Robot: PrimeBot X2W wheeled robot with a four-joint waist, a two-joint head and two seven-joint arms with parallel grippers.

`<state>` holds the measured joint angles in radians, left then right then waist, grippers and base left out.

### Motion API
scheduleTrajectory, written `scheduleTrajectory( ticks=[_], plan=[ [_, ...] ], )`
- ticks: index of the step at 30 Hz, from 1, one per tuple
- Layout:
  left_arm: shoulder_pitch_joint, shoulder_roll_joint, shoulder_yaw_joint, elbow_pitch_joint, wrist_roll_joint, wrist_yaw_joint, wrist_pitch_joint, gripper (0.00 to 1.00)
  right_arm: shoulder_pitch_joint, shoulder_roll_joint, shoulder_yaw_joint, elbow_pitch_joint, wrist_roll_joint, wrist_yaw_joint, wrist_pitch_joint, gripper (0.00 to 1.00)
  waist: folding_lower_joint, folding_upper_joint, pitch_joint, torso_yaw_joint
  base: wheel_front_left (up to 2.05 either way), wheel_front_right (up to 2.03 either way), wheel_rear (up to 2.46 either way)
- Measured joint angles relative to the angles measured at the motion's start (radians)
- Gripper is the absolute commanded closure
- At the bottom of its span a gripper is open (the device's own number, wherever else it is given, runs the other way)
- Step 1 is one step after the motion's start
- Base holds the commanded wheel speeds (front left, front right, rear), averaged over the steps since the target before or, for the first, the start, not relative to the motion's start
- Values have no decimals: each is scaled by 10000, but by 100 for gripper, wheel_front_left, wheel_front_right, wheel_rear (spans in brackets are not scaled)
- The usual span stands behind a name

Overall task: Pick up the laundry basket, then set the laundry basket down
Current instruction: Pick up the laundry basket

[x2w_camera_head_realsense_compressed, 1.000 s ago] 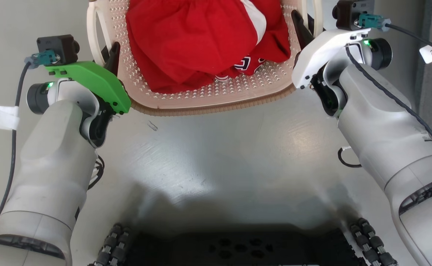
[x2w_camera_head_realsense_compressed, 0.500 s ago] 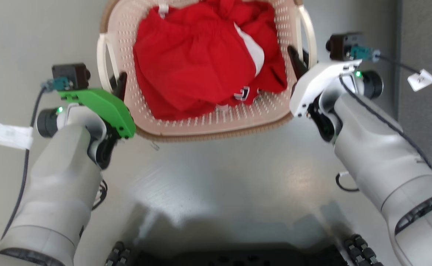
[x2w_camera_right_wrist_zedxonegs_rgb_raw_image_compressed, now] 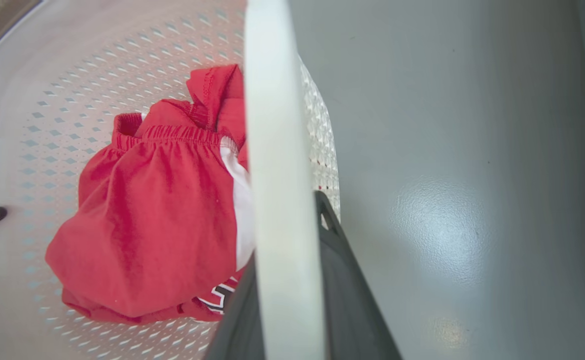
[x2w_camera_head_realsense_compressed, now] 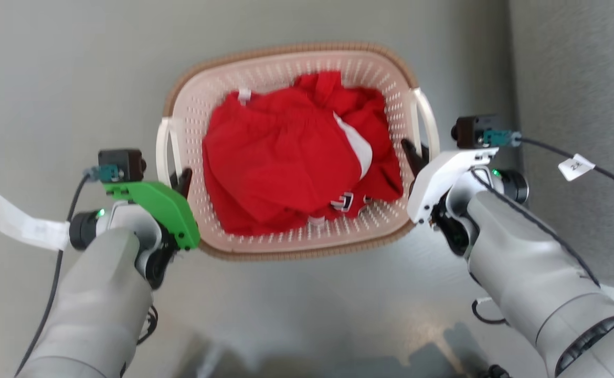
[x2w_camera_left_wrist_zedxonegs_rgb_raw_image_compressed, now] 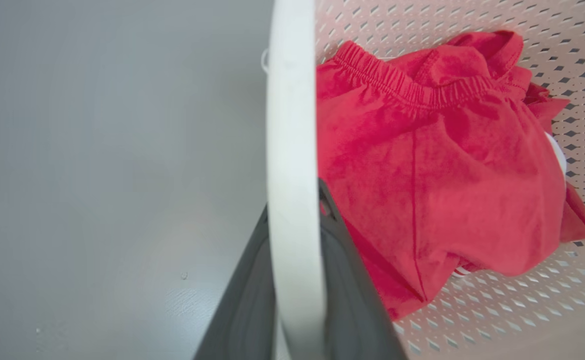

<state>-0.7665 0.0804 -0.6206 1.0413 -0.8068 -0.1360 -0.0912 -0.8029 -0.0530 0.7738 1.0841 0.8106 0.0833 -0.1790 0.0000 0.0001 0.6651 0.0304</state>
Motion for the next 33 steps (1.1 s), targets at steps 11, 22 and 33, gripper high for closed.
scheduleTrajectory(
  ticks=[11,22,33],
  plan=[
    [753,-21,-330,249,-385,0,685,100,751,50,328,69,675,2,769,100,0,0,-1593,-207,0,0,0],
    [1349,-140,-499,569,-639,0,1490,100,1445,79,627,222,1338,2,1879,100,0,0,-2999,-265,0,0,0],
    [1577,-242,-506,963,-966,-2,2117,100,1764,82,803,267,1860,0,2903,100,0,0,-4138,-286,0,0,0]
  ],
)
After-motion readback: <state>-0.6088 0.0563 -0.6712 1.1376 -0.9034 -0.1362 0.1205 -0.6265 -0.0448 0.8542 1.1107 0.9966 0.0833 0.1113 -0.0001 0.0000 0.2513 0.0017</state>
